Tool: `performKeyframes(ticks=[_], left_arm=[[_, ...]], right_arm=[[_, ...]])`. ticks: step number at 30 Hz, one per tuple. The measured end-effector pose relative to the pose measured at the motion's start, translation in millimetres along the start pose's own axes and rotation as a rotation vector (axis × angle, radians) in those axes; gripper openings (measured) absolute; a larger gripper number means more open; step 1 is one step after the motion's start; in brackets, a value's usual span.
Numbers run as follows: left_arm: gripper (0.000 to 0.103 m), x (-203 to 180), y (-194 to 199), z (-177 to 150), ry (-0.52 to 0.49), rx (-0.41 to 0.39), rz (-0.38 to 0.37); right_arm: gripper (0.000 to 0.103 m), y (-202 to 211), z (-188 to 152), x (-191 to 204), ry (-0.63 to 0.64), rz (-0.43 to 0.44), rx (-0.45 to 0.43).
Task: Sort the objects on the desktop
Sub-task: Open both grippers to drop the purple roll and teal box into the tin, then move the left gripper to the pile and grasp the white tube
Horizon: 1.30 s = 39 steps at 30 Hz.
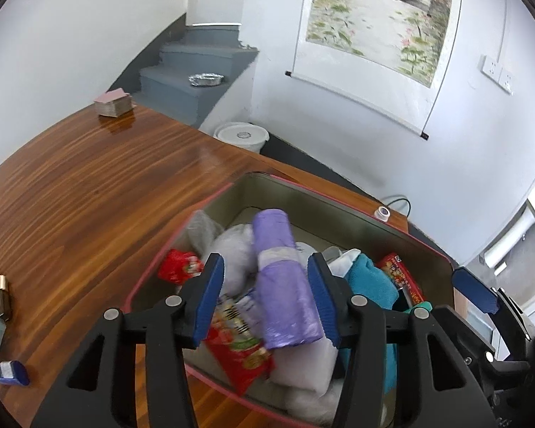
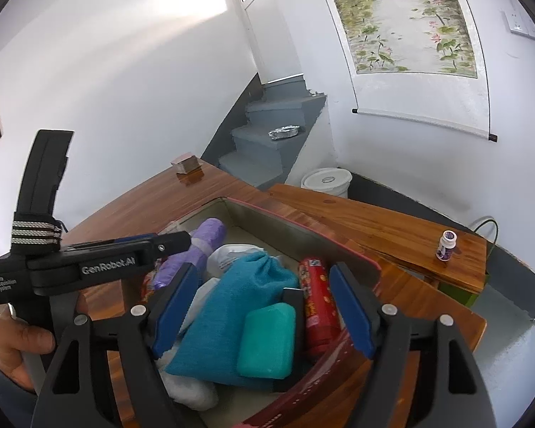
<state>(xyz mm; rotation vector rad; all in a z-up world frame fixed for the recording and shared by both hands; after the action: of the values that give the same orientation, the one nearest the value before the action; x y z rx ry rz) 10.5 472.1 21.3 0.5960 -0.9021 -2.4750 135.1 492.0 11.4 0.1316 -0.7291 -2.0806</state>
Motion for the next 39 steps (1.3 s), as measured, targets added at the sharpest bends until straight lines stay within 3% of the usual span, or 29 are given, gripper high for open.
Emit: performKeyframes(ticks=[14,27,33,39], left_arm=[[0.053,64,62,-31,0.095,-0.059,0.111],[0.053,191,142,-87,0.287,-0.099,0.313],[0.053,255,182,-115,0.364,-0.115,0.426],[0.053,315,217,-142,0.469,-0.137,0.49]], right_arm=[[0.082,21,-9,55,0.066,0.076,-0.002],[0.083,28,-50,161,0.24,0.247,0.083],[0.083,21,-73,189,0.281,0.29,0.148],[0.083,20,-89,208,0.311,0.303,0.178]])
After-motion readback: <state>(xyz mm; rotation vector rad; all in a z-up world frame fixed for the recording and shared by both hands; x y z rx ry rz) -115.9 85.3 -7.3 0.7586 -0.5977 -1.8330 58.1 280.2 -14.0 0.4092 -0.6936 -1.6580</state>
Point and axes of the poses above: each gripper's, at about its wrist camera, not at the fingertips, and y roughly against the way its jaws point, x to its left, z to its top, the point moved 10 cm from there along -y, roughly the way its jaws point, and after that the axes turned 10 degrees about -z, right-handed, at the moved point
